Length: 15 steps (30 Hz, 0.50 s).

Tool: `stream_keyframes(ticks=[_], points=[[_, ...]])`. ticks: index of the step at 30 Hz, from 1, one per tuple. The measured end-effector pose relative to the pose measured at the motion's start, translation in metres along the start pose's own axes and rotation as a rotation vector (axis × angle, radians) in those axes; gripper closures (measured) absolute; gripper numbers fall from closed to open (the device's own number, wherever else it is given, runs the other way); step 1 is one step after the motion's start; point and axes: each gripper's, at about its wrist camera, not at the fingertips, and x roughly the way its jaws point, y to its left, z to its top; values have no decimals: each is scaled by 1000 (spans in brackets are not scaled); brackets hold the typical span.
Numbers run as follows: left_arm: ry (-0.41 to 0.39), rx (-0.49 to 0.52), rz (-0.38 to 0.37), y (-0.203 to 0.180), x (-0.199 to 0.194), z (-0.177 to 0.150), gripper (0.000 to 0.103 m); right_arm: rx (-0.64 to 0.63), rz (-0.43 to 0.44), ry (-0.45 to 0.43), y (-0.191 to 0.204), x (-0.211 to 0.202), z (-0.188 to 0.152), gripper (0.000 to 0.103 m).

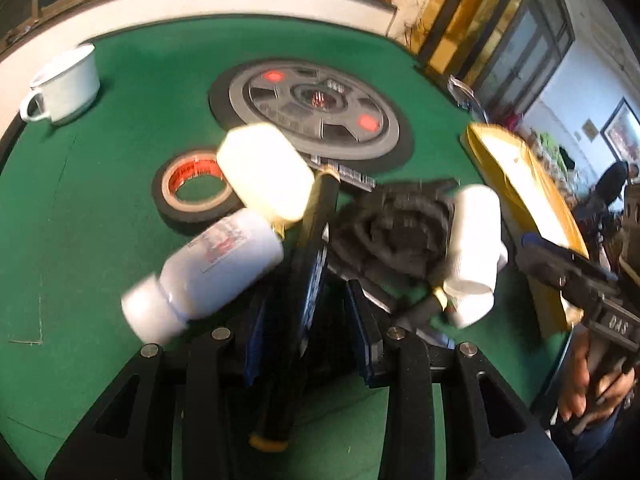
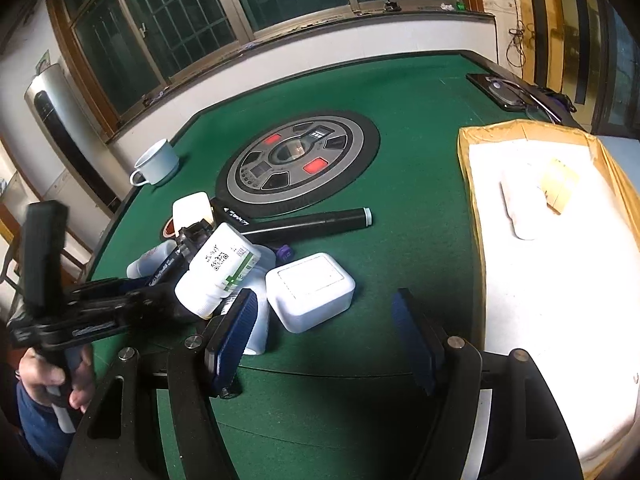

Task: Organize rigid objects
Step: 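Grasp the black marker pen with the left tool while the right tool approaches the white box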

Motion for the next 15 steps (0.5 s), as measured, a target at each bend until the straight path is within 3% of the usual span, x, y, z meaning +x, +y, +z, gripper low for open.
stream_keyframes(ticks=[2, 3, 15], points=[[-15, -10, 14, 0, -1, 0, 74, 3, -1, 1, 0, 0, 0, 38], [-20, -4, 27, -1, -1, -1, 86, 5, -1, 6, 0, 0, 0, 38], [-86, 44, 103, 0, -11, -9, 88, 4, -49, 52, 10, 16, 2, 38]])
